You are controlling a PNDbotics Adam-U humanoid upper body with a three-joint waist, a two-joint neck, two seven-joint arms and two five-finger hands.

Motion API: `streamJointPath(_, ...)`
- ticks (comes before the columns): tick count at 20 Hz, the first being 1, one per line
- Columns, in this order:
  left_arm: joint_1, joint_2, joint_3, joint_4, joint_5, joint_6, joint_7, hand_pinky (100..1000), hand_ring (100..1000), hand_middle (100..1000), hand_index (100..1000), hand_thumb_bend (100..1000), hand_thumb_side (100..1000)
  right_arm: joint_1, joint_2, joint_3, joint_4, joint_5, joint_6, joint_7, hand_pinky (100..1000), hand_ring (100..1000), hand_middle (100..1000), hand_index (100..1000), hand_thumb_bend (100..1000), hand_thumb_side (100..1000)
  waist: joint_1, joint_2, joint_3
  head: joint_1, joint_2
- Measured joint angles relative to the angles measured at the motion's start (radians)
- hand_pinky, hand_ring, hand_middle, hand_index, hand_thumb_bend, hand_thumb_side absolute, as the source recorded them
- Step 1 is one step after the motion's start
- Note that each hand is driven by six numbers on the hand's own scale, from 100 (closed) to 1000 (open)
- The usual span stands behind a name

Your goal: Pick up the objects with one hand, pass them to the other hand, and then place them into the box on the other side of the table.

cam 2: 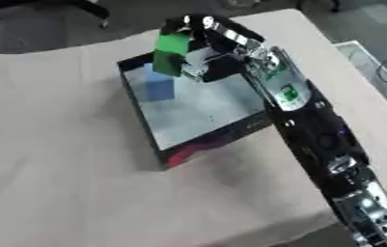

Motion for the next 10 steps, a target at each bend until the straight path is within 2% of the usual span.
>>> streamJointPath(10,0.001,0.008,0.001,0.0,0.003,0.0,0.004,837,675,694,813,489,358,0.009,-0.007,-0.018,0.066,0.103,-0.07,-0.037,911,1000,436,801,136,189,0.0,0.0,0.002,-0.002,0.001)
